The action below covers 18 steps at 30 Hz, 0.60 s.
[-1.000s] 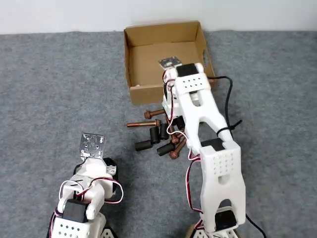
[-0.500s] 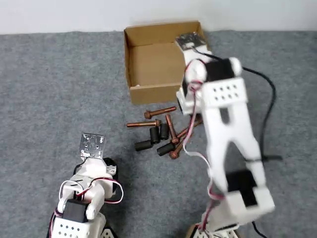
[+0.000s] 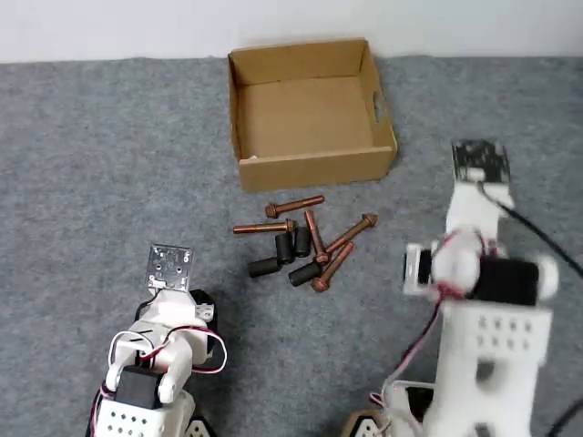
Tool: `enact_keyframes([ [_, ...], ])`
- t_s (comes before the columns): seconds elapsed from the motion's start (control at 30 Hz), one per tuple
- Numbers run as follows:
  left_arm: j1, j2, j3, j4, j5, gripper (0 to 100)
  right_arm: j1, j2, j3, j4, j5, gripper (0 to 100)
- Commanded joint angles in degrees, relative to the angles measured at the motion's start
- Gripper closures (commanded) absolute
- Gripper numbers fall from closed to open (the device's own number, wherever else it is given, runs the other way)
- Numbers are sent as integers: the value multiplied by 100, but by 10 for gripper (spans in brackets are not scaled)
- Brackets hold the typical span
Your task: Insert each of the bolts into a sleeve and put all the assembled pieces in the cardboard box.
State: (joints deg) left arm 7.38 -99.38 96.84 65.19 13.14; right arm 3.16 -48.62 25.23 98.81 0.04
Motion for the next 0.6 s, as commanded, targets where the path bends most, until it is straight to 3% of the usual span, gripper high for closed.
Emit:
enact_keyframes([
  [0.0, 9, -53, -13, 35, -62, 995, 136, -778, 624, -171, -97, 990],
  [0.33, 308, -53, -13, 26, -35, 995, 778, -2747, 1503, -356, -70, 990],
  [0.57, -352, -18, -1077, 26, -70, 995, 1112, -4048, 2391, -769, -79, 990],
])
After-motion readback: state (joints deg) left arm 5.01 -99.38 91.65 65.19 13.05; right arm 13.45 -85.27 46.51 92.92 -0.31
